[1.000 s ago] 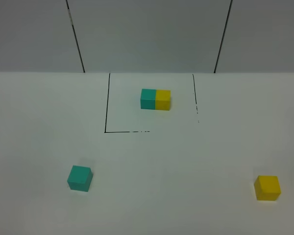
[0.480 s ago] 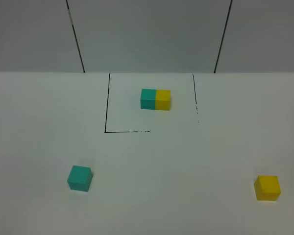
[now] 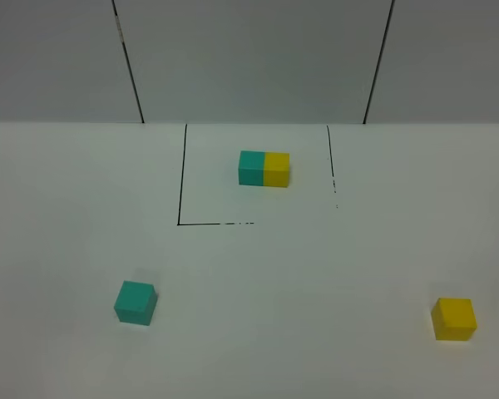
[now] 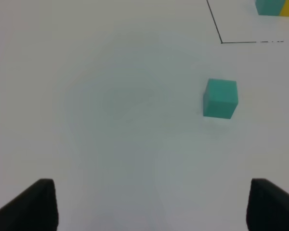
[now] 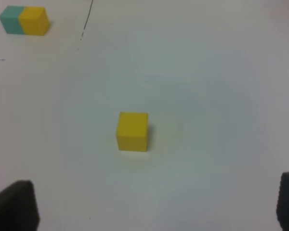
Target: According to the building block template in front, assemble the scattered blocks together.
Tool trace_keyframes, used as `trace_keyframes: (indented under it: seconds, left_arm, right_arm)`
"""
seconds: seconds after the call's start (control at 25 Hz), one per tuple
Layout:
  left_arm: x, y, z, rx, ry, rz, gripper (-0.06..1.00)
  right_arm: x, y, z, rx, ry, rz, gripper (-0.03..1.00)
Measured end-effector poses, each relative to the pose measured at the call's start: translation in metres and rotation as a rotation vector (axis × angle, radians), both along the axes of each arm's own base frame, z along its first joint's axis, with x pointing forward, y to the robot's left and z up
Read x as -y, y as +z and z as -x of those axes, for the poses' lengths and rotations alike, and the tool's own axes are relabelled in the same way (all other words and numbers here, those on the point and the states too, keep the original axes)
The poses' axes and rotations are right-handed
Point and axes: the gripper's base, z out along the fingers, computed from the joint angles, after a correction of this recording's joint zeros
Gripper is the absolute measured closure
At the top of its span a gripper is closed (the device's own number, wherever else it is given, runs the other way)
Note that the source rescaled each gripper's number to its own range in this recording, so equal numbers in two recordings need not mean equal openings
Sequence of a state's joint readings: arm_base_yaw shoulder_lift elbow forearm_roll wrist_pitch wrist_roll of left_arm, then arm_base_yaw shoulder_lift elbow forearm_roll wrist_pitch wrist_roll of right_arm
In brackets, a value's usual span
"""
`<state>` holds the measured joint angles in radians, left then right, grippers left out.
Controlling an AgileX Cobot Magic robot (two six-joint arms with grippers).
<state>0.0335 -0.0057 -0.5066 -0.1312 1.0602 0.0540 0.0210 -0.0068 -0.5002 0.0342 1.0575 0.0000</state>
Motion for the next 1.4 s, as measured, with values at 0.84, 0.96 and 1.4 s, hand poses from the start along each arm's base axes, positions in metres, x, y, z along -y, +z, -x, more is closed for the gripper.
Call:
trace_keyframes:
  seconds: [0.84,0.96,1.4]
  left_arm:
    - [0.000,0.061,-0.089,-0.229,-0.072,-0.028,0.09]
    - [0.000,0.062,-0.123,-0.335,-0.091,-0.020,0.09]
    - [0.022,0.005,-0.249,-0.718,-0.262,0.006,0.09]
  right_arm:
    - [0.000,0.000,0.000,0.000,0.000,0.000,-0.03]
    - [0.000,0.000,0.000,0.000,0.000,0.000,-0.03]
    - [0.000,0.000,0.000,0.000,0.000,0.000,-0.03]
